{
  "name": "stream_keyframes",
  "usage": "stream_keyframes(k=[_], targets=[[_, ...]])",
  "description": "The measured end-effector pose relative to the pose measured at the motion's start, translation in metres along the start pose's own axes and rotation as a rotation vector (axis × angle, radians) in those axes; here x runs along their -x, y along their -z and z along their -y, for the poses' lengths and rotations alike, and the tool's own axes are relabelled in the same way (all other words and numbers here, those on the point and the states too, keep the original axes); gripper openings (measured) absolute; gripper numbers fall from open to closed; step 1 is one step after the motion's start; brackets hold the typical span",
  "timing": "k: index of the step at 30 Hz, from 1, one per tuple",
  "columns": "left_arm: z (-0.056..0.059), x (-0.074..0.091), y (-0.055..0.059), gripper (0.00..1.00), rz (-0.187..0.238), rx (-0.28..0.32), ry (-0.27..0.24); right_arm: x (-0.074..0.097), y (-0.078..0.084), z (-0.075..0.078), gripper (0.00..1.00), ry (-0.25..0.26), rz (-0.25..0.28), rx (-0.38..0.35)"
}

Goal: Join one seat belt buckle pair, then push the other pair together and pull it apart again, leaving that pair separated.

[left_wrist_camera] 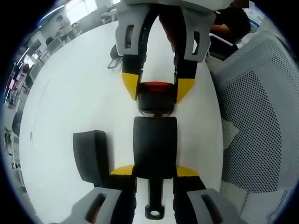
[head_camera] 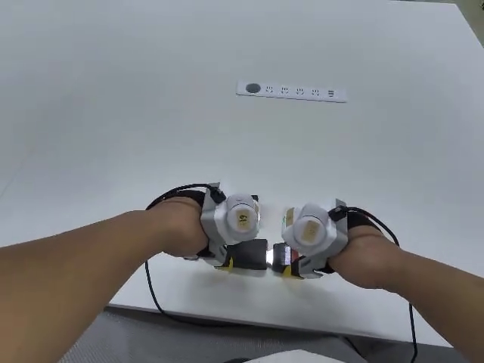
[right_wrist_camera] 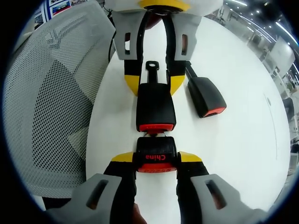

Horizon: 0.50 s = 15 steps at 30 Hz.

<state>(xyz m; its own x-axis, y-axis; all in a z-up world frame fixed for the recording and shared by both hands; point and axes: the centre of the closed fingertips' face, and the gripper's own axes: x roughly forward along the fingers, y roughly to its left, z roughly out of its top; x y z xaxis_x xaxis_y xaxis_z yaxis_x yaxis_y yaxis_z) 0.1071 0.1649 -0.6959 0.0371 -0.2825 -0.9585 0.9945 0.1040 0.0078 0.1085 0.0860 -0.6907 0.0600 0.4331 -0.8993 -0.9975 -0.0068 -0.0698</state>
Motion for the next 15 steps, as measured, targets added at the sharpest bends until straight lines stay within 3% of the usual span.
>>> stream_keyframes(k=[15], targets=[[0.0022, 0.0015, 0.0005, 0.29, 0.033, 0.035, -0.008, -0.0014, -0.0012, -0.0009, 0.31, 0.005, 0.037, 0.0]])
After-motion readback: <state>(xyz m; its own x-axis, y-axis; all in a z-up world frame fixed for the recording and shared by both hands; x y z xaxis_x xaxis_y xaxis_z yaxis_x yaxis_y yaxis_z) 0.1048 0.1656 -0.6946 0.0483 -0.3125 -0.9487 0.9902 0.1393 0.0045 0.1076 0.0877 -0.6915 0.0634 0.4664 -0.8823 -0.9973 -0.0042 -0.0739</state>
